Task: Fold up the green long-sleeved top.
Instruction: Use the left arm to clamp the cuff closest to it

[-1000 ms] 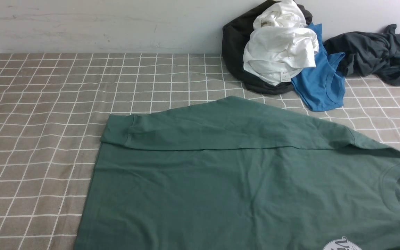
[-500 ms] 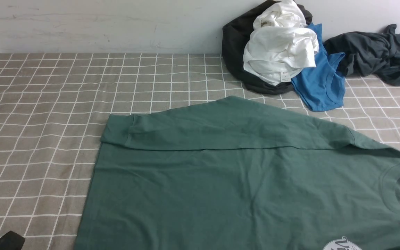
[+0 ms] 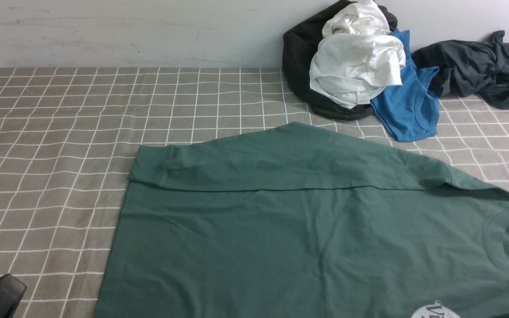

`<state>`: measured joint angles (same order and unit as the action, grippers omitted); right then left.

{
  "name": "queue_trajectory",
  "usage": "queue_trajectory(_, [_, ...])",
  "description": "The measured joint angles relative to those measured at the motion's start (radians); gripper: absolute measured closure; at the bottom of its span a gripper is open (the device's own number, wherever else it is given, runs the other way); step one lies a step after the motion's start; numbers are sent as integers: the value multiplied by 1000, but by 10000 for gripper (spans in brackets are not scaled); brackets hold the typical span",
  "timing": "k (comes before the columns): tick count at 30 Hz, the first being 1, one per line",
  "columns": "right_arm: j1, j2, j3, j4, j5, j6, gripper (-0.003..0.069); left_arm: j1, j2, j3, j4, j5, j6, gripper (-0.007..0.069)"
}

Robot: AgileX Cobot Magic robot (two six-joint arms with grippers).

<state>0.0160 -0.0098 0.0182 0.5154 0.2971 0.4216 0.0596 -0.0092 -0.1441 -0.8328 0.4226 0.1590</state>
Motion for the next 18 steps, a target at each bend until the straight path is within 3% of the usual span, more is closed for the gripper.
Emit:
queue_trajectory(3, [0, 25, -64, -63, -1, -157, 673, 0, 109, -156, 80, 128, 134, 631])
queue_trajectory(10, [0, 365, -380, -193, 29, -463, 673, -1, 557, -498, 385, 462, 220, 631])
queue_trajectory(14, [6, 578, -598, -195, 257, -628, 673, -71, 773, -601, 543, 599, 241, 623])
queue_trajectory(18, [101, 762, -749, -147, 579, -731, 673, -264, 945, -599, 617, 676, 243, 559])
